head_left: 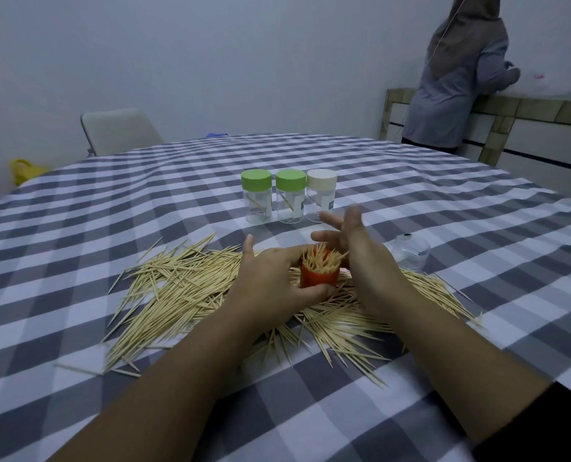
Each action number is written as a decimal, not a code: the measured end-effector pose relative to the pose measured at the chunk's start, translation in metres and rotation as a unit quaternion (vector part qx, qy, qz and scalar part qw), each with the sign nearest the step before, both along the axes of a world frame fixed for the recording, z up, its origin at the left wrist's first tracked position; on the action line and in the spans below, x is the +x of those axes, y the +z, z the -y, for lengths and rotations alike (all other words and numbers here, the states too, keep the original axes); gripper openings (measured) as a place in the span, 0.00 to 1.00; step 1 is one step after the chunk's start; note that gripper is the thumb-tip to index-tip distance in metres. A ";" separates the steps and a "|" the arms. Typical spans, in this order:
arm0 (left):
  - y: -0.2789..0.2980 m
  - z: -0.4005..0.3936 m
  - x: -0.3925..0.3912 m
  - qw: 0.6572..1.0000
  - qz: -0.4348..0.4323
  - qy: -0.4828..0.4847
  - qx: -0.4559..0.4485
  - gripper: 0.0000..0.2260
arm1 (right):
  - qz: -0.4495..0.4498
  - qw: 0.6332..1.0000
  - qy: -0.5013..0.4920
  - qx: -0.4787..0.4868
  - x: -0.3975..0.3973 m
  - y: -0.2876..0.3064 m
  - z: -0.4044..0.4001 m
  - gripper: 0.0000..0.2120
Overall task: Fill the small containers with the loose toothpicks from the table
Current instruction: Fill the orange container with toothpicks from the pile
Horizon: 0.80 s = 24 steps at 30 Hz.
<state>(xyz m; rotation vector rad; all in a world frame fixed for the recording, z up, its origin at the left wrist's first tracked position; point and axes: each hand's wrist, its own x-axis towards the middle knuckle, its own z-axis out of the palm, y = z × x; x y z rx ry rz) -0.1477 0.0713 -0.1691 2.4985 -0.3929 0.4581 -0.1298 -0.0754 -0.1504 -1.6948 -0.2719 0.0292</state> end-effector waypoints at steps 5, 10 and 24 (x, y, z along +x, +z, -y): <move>-0.003 -0.001 0.001 1.000 -0.002 -0.006 -0.003 0.28 | 0.038 0.992 0.032 -0.118 -0.008 0.001 -0.002 0.20; 0.005 -0.007 -0.001 0.996 -0.017 0.060 -0.063 0.25 | 0.043 0.994 0.016 -0.097 -0.001 0.007 0.008 0.18; 0.008 -0.014 0.003 0.985 -0.010 0.163 -0.064 0.25 | 0.121 0.831 0.077 -0.538 -0.001 -0.003 0.005 0.33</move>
